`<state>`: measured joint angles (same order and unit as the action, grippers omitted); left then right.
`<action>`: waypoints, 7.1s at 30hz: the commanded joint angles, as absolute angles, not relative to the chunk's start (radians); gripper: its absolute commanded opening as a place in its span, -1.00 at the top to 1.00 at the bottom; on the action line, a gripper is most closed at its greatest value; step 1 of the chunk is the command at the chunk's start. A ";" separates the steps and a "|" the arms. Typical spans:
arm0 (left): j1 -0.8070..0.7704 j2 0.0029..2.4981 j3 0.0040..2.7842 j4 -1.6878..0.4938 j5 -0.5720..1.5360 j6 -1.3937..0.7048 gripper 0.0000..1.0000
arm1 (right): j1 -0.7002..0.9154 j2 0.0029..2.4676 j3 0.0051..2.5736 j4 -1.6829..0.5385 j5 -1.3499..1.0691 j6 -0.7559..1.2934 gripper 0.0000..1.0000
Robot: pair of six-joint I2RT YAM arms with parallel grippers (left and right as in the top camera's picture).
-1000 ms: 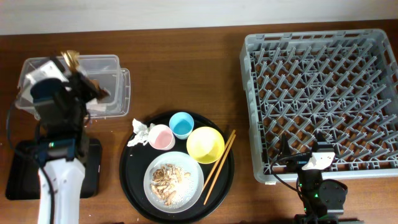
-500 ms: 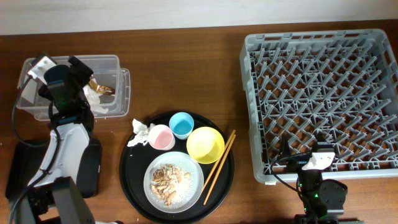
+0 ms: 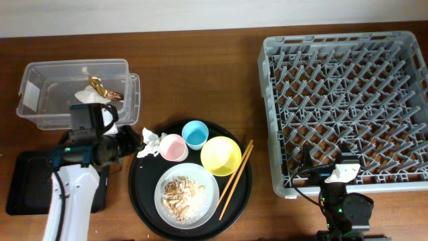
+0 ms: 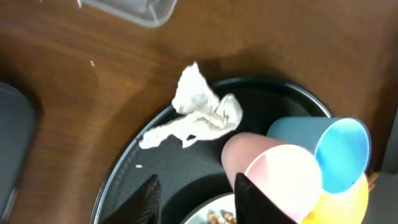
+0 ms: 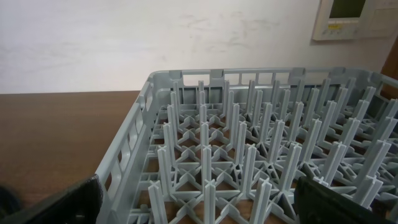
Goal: Sort waste into correct bins and load items into the dishwasher rack
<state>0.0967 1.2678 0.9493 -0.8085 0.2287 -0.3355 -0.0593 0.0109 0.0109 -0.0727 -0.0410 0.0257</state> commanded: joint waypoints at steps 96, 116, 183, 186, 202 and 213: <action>0.131 1.087 0.947 -0.809 0.432 -0.388 -0.36 | -0.066 0.004 0.006 -0.078 -0.033 0.030 -0.98; -0.213 1.294 1.357 -1.235 0.045 -0.371 -0.98 | -0.066 0.004 0.006 -0.078 -0.033 0.030 -0.97; 0.363 1.296 1.357 -1.367 -0.067 -0.579 -0.98 | 0.002 0.717 0.716 0.168 -0.926 0.838 -0.97; 0.363 1.296 1.357 -1.367 -0.067 -0.579 -0.98 | 0.204 0.868 0.818 0.151 -0.760 0.720 -0.97; 0.363 1.296 1.357 -1.367 -0.067 -0.579 -0.98 | 1.021 1.840 1.753 -0.862 0.143 0.262 -0.97; 0.363 1.296 1.357 -1.367 -0.067 -0.579 -0.98 | 1.022 1.937 1.751 -0.841 -0.122 0.270 -0.97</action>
<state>0.3569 1.2964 1.3415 -1.3670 -0.0635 -0.5697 1.0172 1.9144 1.7367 -0.8513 -0.0299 0.2657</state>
